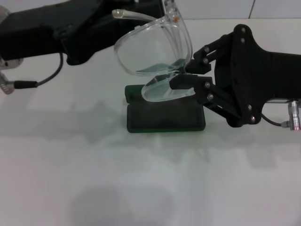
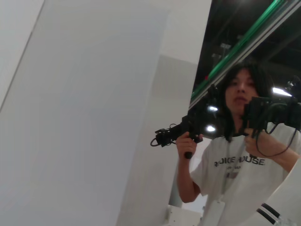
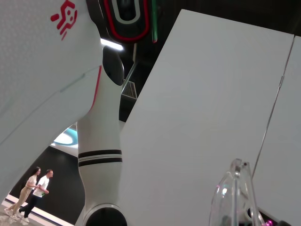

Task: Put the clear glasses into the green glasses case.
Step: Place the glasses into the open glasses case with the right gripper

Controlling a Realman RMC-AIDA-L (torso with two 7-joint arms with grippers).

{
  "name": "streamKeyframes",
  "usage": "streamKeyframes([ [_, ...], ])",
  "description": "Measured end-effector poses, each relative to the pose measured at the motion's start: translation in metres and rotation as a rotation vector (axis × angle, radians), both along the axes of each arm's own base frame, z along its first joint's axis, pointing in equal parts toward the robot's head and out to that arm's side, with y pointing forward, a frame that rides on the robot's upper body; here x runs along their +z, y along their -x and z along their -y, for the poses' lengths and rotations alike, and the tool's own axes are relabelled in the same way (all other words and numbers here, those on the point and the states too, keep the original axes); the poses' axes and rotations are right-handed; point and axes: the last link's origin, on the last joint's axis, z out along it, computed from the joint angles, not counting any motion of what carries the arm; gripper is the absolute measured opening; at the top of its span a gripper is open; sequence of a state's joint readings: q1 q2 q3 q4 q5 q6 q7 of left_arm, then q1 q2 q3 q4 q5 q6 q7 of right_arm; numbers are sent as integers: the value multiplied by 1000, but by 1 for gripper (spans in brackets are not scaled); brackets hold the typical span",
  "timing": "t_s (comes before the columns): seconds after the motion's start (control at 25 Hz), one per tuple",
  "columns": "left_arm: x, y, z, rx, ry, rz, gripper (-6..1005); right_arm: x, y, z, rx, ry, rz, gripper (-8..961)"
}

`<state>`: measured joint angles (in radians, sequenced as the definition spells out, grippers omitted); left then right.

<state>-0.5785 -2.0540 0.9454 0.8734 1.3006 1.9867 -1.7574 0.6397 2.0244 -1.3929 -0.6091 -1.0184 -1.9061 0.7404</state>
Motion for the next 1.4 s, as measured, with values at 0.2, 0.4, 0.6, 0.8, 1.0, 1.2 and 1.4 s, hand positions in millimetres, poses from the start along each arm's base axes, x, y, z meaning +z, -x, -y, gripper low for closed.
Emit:
streamKeyframes([
  [0.2, -3, -3, 1, -12, 17, -4, 85, 0, 0, 0, 1, -2, -1, 70],
  [0.4, -4, -3, 2, -16, 22, -5, 85, 0, 0, 0, 2, -7, -2, 70],
  [0.6, -2, -2, 1, -12, 12, -3, 86, 0, 0, 0, 1, -8, -2, 70],
  [0.8, 11, 6, -5, 11, -49, -12, 86, 0, 0, 0, 0, -9, -3, 70],
  [1.0, 29, 30, -13, 64, -185, -62, 86, -3, -1, -5, -45, 4, 24, 71],
  [1.2, 77, 74, -11, 205, -379, -71, 86, -7, 7, -24, -157, 90, 225, 71],
  [1.4, 124, 111, 4, 334, -536, -67, 86, -5, 23, -41, -270, 103, 558, 71],
])
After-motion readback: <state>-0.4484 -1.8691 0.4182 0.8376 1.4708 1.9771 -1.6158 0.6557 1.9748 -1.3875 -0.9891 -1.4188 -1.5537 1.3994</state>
